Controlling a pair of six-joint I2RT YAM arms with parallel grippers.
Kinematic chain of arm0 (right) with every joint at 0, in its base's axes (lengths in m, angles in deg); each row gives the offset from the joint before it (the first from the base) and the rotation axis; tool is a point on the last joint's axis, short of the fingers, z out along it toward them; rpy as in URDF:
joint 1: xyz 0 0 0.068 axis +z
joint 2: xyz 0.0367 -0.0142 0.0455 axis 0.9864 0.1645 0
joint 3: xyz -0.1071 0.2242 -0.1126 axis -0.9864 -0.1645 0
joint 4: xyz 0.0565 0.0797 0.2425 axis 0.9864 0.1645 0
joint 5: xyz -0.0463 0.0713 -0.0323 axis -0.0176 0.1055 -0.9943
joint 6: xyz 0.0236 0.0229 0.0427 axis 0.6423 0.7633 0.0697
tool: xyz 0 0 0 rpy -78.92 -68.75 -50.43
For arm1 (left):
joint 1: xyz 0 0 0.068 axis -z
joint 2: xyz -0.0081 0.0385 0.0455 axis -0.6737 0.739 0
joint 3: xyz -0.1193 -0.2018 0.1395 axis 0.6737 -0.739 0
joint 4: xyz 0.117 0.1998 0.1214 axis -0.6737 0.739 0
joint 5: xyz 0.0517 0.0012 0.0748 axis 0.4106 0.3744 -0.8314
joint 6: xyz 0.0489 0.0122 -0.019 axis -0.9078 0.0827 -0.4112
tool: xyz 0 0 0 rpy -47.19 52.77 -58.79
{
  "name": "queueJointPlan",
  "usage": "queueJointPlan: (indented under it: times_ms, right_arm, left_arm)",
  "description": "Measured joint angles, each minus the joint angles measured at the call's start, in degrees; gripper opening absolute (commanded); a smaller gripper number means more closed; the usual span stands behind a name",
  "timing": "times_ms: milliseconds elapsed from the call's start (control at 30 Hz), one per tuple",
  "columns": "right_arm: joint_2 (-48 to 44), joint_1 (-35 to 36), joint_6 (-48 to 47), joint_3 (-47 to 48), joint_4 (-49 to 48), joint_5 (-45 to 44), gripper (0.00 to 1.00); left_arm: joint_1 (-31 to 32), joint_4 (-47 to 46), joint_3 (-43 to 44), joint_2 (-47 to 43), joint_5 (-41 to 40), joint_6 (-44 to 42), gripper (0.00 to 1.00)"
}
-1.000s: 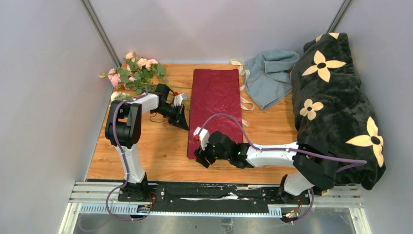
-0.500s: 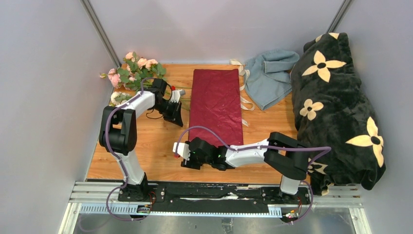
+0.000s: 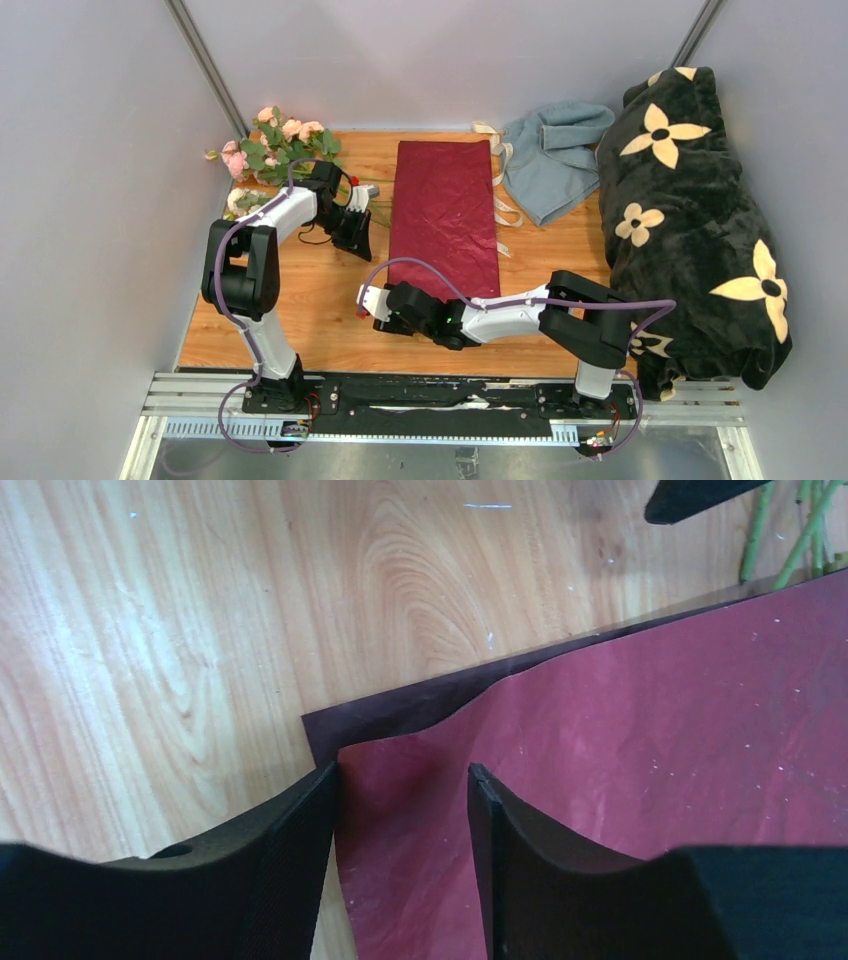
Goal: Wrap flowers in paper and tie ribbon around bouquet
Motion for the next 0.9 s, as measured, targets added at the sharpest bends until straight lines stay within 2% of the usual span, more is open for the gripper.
queueJointPlan:
  times_ms: [167,233,300,367,400,433,567,667,767,900]
  right_arm:
    - [0.00,-0.02,0.28,0.00,-0.11,-2.23,0.49]
    - [0.00,-0.02,0.59,0.00,-0.11,-3.13,0.43]
    - [0.00,-0.02,1.01,0.00,-0.11,-4.22,0.33]
    - [0.00,-0.02,1.77,0.00,-0.11,-5.86,0.17]
    - [0.00,-0.04,2.03,0.00,-0.09,-6.71,0.05]
    - [0.00,-0.15,2.86,0.00,-0.07,-8.20,0.00]
    - [-0.39,-1.03,5.03,0.00,0.42,-12.74,0.00]
    - [-4.02,-3.28,7.30,-0.22,3.15,-14.75,0.00]
    - [-12.59,-8.50,10.97,-1.64,5.35,-15.15,0.00]
    - [-29.77,-21.68,18.16,-6.91,5.40,-13.29,0.00]
  left_arm:
    - [-0.02,0.02,-0.09,0.00,-0.20,-0.20,0.11]
    - [0.00,0.04,-0.15,0.00,-0.24,-0.22,0.11]
    - [-0.02,0.04,-0.15,0.00,-0.35,-0.35,0.11]
    - [-0.02,0.04,-0.15,0.00,-0.57,-0.37,0.12]
    - [-0.02,0.04,-0.15,0.00,-0.66,-0.37,0.12]
    - [-0.02,0.04,-0.15,-0.02,-0.72,-0.39,0.14]
    - [-0.02,0.07,-0.15,-0.33,-1.42,-0.85,0.21]
    - [-0.02,0.59,0.02,-1.38,-3.56,-1.90,0.33]
    - [-0.02,1.57,1.51,-3.26,-6.78,-3.87,0.46]
    - [0.00,2.03,6.12,-4.63,-13.49,-7.34,0.64]
